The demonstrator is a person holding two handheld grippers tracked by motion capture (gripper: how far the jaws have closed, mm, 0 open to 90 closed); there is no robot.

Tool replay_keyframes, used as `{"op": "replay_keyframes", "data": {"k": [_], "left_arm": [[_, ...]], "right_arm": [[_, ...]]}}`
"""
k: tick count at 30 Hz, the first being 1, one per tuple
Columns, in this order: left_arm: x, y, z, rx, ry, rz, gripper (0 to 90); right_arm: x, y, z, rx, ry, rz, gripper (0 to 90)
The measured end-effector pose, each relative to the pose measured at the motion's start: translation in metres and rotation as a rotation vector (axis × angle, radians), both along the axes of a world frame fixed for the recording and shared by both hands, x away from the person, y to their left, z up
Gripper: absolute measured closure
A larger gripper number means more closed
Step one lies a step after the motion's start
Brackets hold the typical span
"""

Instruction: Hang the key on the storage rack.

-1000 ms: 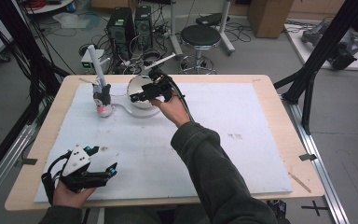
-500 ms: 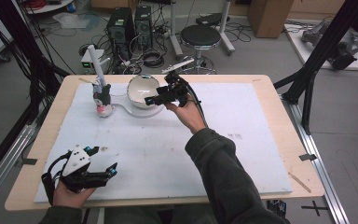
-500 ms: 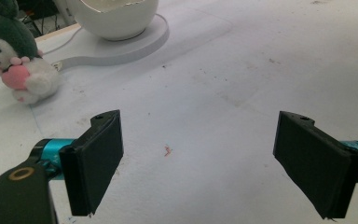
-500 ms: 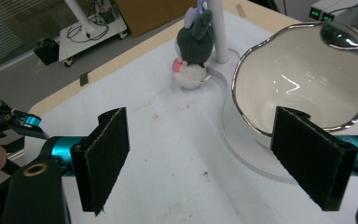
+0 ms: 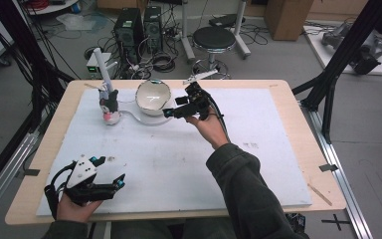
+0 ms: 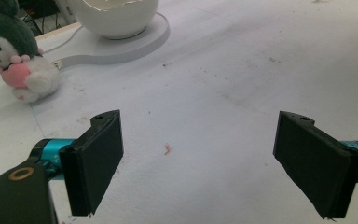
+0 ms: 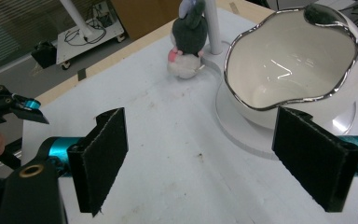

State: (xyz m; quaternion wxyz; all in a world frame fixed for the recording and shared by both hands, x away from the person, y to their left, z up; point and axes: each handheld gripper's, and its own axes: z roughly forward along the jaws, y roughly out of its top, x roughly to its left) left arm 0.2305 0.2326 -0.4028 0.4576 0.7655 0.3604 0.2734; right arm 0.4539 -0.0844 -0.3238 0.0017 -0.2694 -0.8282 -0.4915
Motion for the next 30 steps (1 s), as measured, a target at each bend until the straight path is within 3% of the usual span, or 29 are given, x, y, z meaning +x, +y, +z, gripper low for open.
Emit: {"op": "replay_keyframes", "data": {"k": [30], "left_arm": [[0.001, 0.000, -0.001, 0.004, 0.007, 0.010, 16.3]], "right_arm": [[-0.024, -0.047, -0.010, 0.024, -0.035, -0.044, 13.5]]}}
